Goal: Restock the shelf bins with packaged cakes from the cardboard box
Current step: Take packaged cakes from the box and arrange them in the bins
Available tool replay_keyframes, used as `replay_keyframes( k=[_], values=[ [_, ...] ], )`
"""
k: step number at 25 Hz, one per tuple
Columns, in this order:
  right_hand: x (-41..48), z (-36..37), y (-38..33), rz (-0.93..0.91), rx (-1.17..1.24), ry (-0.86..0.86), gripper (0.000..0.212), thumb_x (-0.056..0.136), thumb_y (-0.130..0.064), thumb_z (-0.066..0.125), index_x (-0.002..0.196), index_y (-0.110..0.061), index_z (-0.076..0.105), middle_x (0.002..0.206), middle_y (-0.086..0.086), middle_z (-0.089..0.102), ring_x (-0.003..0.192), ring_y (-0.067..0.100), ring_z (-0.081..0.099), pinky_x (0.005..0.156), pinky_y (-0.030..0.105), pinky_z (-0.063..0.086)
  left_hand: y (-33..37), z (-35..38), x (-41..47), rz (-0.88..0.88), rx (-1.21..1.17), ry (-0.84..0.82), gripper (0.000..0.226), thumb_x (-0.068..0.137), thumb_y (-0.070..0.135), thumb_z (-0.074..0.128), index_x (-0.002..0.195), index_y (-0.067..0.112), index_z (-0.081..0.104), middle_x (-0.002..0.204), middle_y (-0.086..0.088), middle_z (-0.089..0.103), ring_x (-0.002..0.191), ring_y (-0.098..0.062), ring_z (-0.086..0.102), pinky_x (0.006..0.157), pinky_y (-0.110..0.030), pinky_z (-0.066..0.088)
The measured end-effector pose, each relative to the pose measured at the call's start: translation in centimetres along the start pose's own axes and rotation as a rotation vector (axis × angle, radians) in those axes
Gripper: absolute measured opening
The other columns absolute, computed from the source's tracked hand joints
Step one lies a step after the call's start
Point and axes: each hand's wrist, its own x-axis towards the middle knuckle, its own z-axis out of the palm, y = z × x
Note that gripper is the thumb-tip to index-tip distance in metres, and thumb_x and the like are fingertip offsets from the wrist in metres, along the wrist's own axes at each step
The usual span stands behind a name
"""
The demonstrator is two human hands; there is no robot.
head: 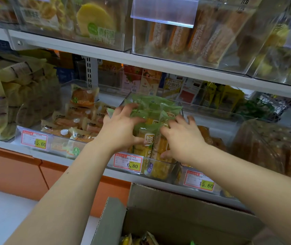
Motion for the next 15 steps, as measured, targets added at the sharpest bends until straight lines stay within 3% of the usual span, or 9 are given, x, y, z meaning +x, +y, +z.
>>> replay_keyframes(
  k=[3, 11, 13, 15],
  values=[
    [0.1, 0.3, -0.1, 0.020, 0.054, -0.003, 0.074, 0.071, -0.067, 0.066, 0.131, -0.027, 0.048, 0.133, 0.004, 0.048, 0.132, 0.028, 0.029, 0.110, 0.053, 0.022, 0.2, -0.1, 0.1, -0.031, 0.057, -0.016, 0.079, 0.066, 0.058, 0.079, 0.137, 0.039, 0.050, 0.157, 0.006, 0.017, 0.142, -0.024, 0.019, 0.108, -0.058, 0.031],
    [-0.5, 0.7, 1.3, 0.215, 0.259, -0.051, 0.090, 0.064, -0.070, 0.070, 0.141, -0.036, 0.039, 0.138, 0.006, 0.036, 0.131, 0.029, 0.029, 0.105, 0.048, 0.032, 0.4, 0.8, -0.2, -0.040, 0.047, 0.119, 0.064, 0.067, 0.052, 0.080, 0.126, 0.041, 0.059, 0.153, 0.005, 0.029, 0.138, -0.024, 0.026, 0.103, -0.056, 0.038],
    [-1.0, 0.9, 1.3, 0.214, 0.304, -0.009, 0.090, 0.066, -0.068, 0.071, 0.143, -0.038, 0.034, 0.139, 0.005, 0.035, 0.130, 0.028, 0.028, 0.104, 0.046, 0.033, 0.7, 0.9, -0.4, -0.050, 0.061, 0.112, 0.069, 0.068, 0.054, 0.079, 0.131, 0.045, 0.054, 0.155, 0.003, 0.024, 0.141, -0.027, 0.020, 0.108, -0.062, 0.030],
    [-3.2, 1.2, 1.2, 0.204, 0.513, 0.179, 0.083, 0.075, -0.058, 0.070, 0.145, -0.038, 0.031, 0.136, 0.000, 0.036, 0.128, 0.021, 0.030, 0.104, 0.037, 0.033, 0.7, 0.5, -0.9, -0.057, 0.096, 0.139, 0.077, 0.067, 0.058, 0.077, 0.137, 0.046, 0.046, 0.159, -0.002, 0.019, 0.145, -0.030, 0.011, 0.110, -0.071, 0.012]
  ],
)
